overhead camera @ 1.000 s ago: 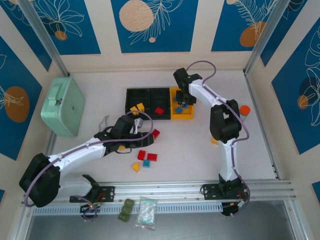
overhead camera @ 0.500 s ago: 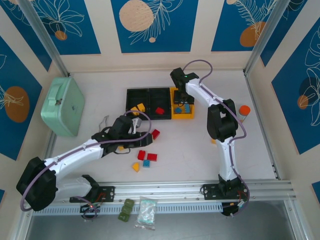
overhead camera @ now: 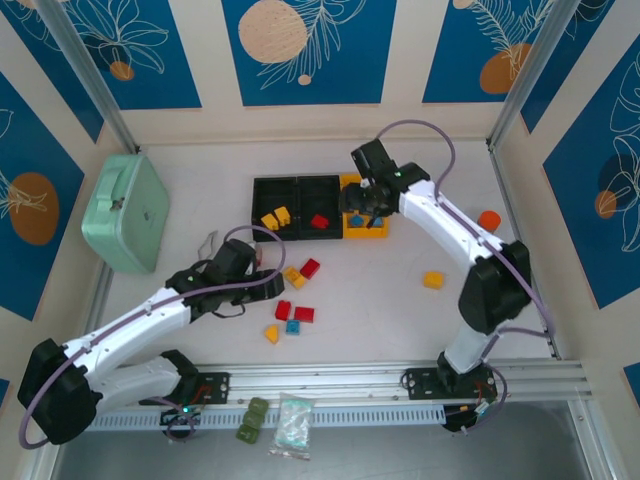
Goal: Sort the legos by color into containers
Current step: Place the lego in the container, then pick up the lego from the center of the table.
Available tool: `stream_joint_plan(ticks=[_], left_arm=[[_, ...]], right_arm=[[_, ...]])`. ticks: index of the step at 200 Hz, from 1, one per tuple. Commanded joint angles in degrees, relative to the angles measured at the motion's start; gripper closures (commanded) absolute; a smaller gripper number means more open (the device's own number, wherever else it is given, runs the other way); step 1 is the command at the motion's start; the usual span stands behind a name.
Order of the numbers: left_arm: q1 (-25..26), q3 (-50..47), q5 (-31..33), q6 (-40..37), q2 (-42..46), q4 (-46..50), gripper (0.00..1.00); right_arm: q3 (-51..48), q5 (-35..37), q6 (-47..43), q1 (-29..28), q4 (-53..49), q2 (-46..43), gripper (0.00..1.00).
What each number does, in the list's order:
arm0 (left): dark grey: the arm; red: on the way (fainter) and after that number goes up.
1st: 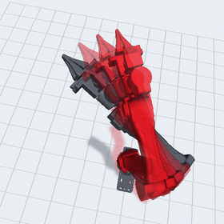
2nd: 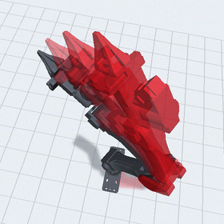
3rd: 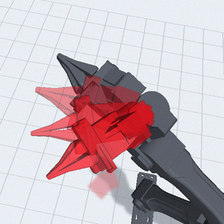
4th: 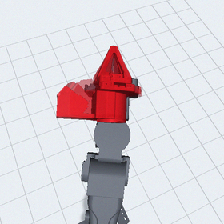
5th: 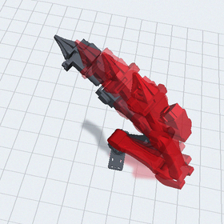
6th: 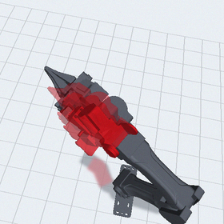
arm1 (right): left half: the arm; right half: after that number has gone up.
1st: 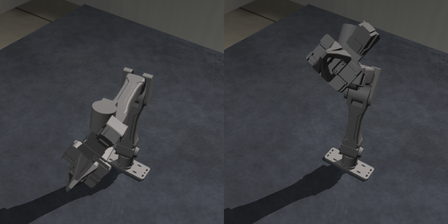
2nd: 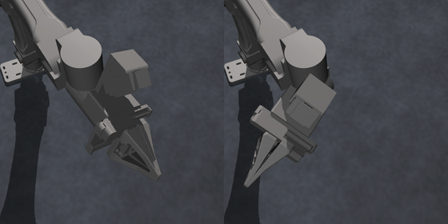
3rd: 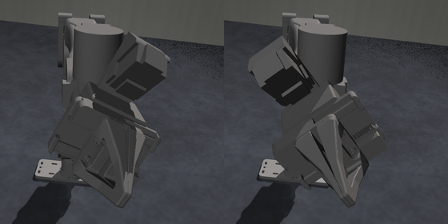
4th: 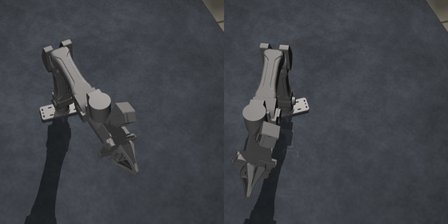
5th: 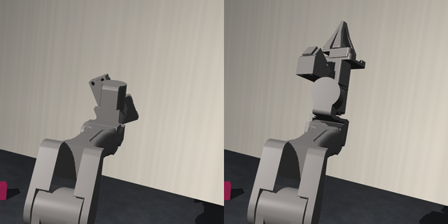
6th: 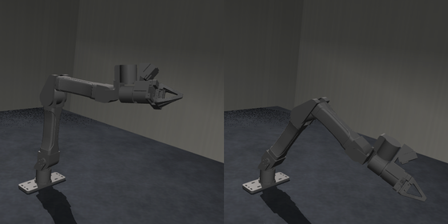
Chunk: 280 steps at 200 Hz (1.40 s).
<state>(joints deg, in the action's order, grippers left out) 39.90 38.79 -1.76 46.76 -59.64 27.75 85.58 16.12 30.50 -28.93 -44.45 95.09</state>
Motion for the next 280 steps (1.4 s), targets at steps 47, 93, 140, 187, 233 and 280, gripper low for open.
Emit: stream_joint_plan(ticks=[47, 93, 140, 187, 233, 280], left_arm=[[-1.75, 0.39, 11.17, 5.79, -2.53, 8.34, 0.31], [-2.14, 0.82, 15.64, 8.48, -9.35, 8.08, 0.19], [-2.45, -0.15, 20.18, 10.09, -14.43, 4.49, 0.17], [-3.61, -0.25, 20.06, 8.75, -18.96, -0.16, 0.21], [-3.89, 0.44, 18.96, 7.83, -21.88, -1.06, 0.39], [-3.84, 0.09, 16.66, 6.95, -18.47, 1.86, 0.48]], right_arm=[[-23.35, -24.4, 0.29, -3.05, 16.98, -18.23, 0.27], [-33.12, -30.8, 3.34, -8.94, 23.72, -22.96, 0.26], [-36.33, -28.44, 5.87, -14.41, 25.67, -22.76, 0.26], [-37.67, -27.66, 7.33, -14.58, 26.08, -22.85, 0.27], [-37.17, -27.2, 7.81, -14.66, 26.08, -22.06, 0.27], [-37.53, -26.93, 8.08, -14.73, 26.16, -21.61, 0.27]])
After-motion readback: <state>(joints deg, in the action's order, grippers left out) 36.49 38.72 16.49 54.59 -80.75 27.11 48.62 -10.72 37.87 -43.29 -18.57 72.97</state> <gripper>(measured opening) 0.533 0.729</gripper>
